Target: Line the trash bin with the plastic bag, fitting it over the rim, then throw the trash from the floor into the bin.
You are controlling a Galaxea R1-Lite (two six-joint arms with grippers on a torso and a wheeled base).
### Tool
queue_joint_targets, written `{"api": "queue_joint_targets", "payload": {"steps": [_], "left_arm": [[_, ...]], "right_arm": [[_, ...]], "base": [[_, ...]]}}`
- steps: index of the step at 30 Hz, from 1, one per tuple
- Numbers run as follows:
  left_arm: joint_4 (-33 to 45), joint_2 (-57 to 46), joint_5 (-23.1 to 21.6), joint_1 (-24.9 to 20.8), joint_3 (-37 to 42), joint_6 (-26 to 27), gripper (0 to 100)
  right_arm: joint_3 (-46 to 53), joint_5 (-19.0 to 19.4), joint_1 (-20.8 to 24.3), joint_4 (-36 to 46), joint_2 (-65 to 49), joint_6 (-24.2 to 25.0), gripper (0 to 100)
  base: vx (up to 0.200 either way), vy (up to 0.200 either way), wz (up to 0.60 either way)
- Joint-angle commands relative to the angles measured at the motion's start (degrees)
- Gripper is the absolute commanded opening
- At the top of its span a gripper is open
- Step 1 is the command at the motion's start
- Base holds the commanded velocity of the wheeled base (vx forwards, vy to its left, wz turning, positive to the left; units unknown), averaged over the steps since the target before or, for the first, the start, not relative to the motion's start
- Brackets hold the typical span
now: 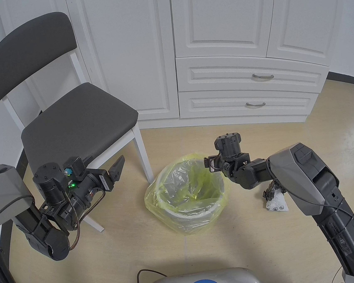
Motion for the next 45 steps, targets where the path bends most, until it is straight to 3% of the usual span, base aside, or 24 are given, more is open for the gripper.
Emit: {"api": "queue_joint_targets", "payload": {"steps": [1, 18, 28, 45], "left_arm": [[-0.08, -0.34, -0.02, -0.03, 0.06, 0.01, 100], [0.01, 0.37, -0.02, -0.12, -0.03, 0.01, 100], [0.01, 0.46, -0.11, -0.12, -0.12, 0.01, 100], [0.01, 0.46, -0.11, 0.15, -0.29, 0.01, 100]], "right_arm": [[-0.01, 0.01, -1.28, -0.06, 1.01, 0.04, 100], [-0.01, 0.10, -3.83, 0.73, 2.68, 0.13, 100], [7.79, 0.45, -2.60, 0.73, -6.02, 1.80, 100], [1.64, 1.68, -4.53, 1.96, -0.13, 1.97, 100]], "base": [[0.000, 0.000, 0.00], [0.000, 0.000, 0.00], [0.000, 0.000, 0.00], [0.000, 0.000, 0.00]]}}
